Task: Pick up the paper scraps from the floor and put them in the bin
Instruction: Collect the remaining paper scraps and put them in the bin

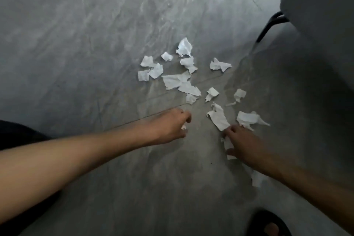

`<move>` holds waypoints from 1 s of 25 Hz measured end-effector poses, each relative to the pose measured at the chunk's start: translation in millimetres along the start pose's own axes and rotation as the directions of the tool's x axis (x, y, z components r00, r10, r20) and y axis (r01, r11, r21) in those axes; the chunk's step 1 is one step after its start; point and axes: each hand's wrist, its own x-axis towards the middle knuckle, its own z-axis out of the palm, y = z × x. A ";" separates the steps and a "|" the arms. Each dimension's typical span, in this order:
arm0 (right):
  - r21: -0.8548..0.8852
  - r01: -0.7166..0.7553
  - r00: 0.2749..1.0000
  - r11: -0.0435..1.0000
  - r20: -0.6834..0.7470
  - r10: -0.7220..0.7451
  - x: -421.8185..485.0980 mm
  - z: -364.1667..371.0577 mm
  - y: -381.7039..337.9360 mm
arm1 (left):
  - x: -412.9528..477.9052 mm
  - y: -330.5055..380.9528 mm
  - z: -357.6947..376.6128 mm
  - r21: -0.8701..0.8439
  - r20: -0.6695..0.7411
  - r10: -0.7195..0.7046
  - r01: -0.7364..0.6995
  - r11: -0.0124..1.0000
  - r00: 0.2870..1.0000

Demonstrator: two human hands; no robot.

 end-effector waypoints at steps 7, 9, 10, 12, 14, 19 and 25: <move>0.342 0.069 0.986 0.937 -0.164 -0.013 0.6 16.3 15.0 | 35.0 -27.6 54.6 -0.128 -0.142 -0.059 0.041 0.991 0.988; 0.539 -0.022 0.971 0.842 -0.187 0.146 -10.1 7.1 29.6 | 39.3 -30.5 57.1 -0.134 -0.176 -0.037 0.013 0.991 0.984; 0.618 -0.074 0.964 0.783 -0.156 0.214 -19.0 5.1 40.3 | 40.9 -31.0 57.1 -0.130 -0.184 -0.031 0.007 0.991 0.982; 0.624 -0.170 0.958 0.763 -0.076 0.275 -39.7 8.6 61.0 | 44.8 -27.5 55.8 -0.099 -0.223 -0.007 -0.016 0.995 0.975; 0.508 -0.244 0.955 0.826 -0.021 0.295 -54.9 21.2 73.0 | 54.2 -13.7 53.2 -0.043 -0.298 0.061 -0.077 0.996 0.953; 0.336 -0.174 0.975 0.926 -0.076 0.211 -60.5 49.0 73.7 | 100.3 52.6 52.4 0.156 -0.246 0.284 -0.252 0.955 0.927; 0.297 -0.127 0.970 0.946 -0.164 0.181 -62.5 46.2 71.3 | 114.9 58.3 59.4 0.163 -0.153 0.235 -0.211 0.964 0.960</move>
